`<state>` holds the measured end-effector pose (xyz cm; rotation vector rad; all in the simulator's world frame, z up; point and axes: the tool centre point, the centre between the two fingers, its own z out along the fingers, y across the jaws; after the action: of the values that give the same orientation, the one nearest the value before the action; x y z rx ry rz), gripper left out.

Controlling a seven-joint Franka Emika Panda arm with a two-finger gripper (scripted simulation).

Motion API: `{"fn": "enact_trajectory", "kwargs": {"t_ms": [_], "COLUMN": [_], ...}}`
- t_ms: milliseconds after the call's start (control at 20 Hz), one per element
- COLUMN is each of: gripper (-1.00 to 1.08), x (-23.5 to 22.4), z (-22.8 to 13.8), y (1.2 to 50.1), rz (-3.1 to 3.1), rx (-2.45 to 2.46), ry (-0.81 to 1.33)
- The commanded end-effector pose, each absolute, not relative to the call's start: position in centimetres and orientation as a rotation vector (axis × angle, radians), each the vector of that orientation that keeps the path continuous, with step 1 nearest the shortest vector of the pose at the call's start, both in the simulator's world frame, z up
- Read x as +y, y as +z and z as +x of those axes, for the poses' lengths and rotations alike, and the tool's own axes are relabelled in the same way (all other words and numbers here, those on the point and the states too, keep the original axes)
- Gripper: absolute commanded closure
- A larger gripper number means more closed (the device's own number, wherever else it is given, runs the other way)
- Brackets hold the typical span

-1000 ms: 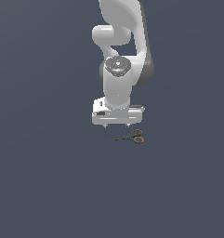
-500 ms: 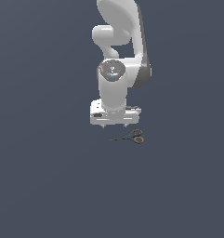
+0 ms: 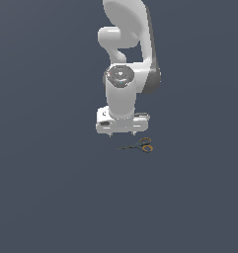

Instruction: Pick up the object and move it to a goal position.

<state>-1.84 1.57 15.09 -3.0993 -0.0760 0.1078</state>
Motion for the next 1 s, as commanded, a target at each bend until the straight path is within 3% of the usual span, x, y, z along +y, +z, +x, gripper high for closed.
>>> {"fn": "enact_trajectory", "kwargs": {"t_ms": [0,950], "gripper": [-0.92,-0.92], "x": [1.7,3.6], "z": [-1.9,-2.8], "y": [14.8,11.1], "rz": [-3.100,-2.983], "rx": [-0.126,-0.942], "ry": [0.106,0.076]}}
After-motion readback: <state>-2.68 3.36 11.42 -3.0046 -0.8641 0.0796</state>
